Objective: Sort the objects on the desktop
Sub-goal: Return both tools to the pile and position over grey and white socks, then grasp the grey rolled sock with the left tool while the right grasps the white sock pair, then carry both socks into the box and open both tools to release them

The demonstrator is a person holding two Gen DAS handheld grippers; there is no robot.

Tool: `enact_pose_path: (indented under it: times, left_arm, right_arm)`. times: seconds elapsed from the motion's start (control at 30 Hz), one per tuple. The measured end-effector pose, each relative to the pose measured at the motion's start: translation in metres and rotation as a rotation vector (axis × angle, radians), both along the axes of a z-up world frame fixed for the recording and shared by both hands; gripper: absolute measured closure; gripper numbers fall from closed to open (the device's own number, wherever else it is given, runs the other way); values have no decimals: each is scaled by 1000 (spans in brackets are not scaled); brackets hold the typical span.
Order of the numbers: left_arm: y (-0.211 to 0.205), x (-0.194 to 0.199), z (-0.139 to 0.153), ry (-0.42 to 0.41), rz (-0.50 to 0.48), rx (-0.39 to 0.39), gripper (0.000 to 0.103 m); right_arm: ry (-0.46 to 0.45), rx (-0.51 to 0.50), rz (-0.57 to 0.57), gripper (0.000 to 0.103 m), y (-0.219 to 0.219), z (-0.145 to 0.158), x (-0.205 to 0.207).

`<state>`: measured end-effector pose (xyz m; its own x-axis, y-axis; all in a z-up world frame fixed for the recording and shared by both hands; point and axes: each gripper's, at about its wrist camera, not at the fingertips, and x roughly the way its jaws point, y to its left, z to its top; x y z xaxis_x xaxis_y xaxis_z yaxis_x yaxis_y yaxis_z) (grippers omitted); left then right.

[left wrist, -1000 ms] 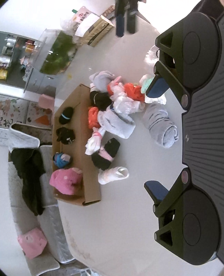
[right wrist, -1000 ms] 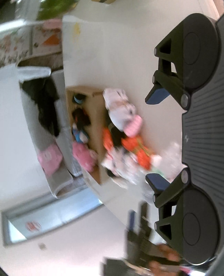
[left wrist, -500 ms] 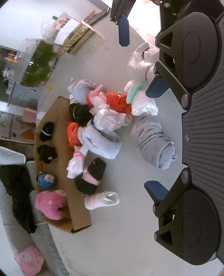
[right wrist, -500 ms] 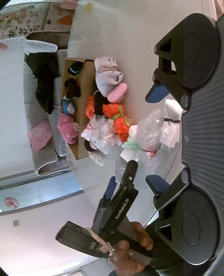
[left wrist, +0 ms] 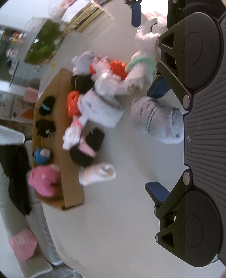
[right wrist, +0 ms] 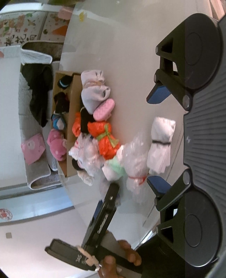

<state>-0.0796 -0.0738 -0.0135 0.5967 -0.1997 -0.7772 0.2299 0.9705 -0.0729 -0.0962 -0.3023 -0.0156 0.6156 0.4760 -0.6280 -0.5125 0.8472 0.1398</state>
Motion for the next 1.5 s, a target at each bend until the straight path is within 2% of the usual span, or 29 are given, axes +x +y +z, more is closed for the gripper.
enact_pose_path:
  times: [0.13,0.27,0.43,0.63,0.73,0.8,0.87,1.03,1.1,1.5]
  left_arm:
    - [10,-3,1,-4,32,5,0]
    - [11,-7,1,-8,33,16,0]
    - [10,-11,1,-17,41,16,0]
    - [6,-11,1,-31,38,18,6]
    - [2,-11,2,-33,24,20,10]
    - [-1,-10,2,-37,14,30,16]
    - [-3,-10,4,-40,10,48,26]
    - [-5,-11,5,-38,6,52,39]
    - [-4,-11,7,-34,9,44,55]
    - [7,-11,14,12,66,-57,56]
  right_arm:
    - [25,11,-8,22,-5,-4,3]
    - [13,-3,-1,26,-4,-3,0]
    - [9,-4,-15,37,-3,-3,0]
    - [7,-2,-25,39,-8,-3,0]
    - [7,-1,-28,39,-10,-3,1]
    - [7,1,-28,39,-10,-3,1]
    - [6,0,-27,39,-10,-3,1]
    - [7,1,-26,40,-10,-2,1]
    - [8,6,-29,40,-11,-2,1]
    - [17,19,-42,41,-16,-1,5]
